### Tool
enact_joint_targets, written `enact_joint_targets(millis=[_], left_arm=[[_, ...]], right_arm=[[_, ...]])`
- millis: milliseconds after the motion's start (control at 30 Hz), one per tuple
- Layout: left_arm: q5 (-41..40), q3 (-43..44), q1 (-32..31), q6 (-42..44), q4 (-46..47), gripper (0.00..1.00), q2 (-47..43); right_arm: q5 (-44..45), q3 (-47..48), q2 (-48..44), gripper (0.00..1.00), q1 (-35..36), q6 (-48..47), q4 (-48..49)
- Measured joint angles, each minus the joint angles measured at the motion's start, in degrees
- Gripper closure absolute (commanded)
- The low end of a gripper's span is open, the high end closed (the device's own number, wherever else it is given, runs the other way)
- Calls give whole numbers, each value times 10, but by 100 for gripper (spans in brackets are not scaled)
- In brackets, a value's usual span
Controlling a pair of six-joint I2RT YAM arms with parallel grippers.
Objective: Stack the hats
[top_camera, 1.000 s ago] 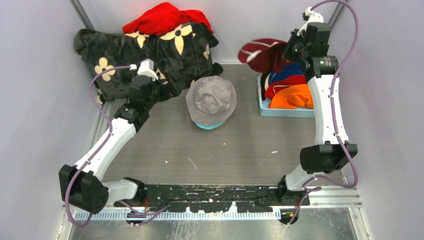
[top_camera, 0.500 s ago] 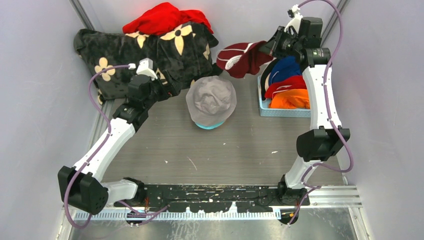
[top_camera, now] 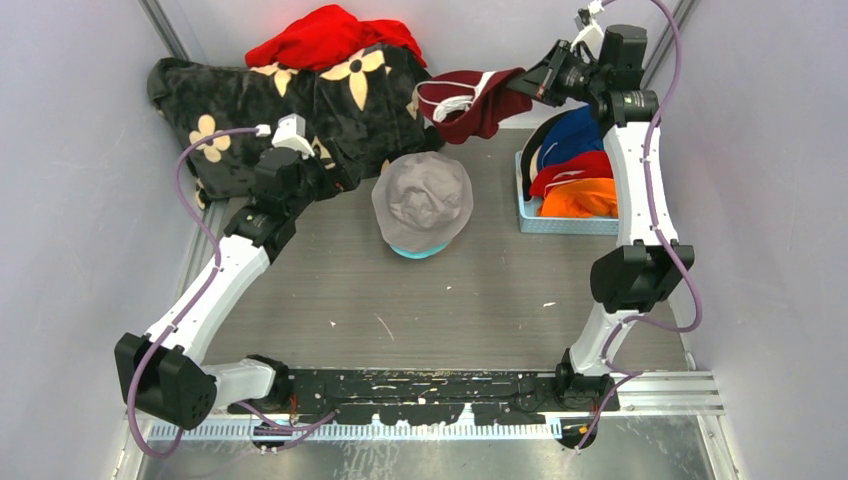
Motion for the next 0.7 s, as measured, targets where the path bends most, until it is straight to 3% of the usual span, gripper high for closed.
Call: enact_joint_targets(millis=[433, 700], left_arm=[[0, 9, 0, 0, -11, 9, 0], [0, 10, 0, 0, -15, 9, 0]], right_arm=[[139, 158, 103, 99, -42, -33, -146], [271, 161, 105, 99, -48, -84, -232]])
